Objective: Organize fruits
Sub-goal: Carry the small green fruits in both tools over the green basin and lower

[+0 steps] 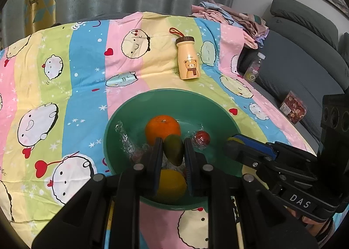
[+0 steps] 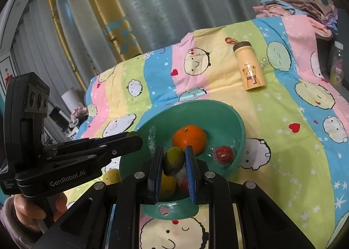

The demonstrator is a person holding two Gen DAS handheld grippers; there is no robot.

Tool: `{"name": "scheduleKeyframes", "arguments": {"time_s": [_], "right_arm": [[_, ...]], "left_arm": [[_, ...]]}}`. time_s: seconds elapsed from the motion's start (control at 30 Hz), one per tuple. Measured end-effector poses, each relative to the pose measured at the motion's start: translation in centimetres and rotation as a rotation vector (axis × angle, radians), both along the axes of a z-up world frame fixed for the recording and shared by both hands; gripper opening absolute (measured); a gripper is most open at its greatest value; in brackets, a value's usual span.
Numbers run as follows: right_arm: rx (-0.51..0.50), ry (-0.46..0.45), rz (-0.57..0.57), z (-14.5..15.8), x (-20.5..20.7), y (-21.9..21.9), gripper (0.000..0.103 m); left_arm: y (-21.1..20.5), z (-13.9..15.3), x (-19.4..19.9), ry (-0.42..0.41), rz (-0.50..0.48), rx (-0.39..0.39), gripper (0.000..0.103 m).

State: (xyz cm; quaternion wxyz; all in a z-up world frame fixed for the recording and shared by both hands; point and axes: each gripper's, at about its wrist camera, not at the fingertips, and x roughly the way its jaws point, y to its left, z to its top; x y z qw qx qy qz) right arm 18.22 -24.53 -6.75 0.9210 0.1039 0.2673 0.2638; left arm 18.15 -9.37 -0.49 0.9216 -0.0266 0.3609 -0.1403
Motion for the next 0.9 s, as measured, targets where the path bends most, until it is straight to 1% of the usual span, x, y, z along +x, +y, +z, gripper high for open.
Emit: {"name": "scheduleKeyframes", "arguments": {"time_s": [0.2,0.27,0.53,0.7,0.9], "right_arm": [[-0.014,0.027,-0.018,-0.3,0.9,0.6,0.022],[-0.028,0.035,-0.027,-0.4,1.2,0.8,0.022],[-0.139,0.057,-0.078,-1.1,1.7,1.7,0.022],[-0.15,0.075,-0.083,-1.5,2.0,1.6,0.022],[-0.154,0.074,-0.102,-1.6,2.0,1.4,0.022]], "left_arm": [[0.0,-0.8,0.9,0.018,0.002,0.016,0.019],[0.0,-1.1,1.4,0.037,0.003,0.021,0.019],[-0.1,-2.0,2.5,0.068,0.004,0.058,0.019],[-0.6,-2.8,3.2,0.102,-0.004,0.096,0.019],[-0.6,-3.4,3.5,0.117,0.005,0.097,0.018]]}}
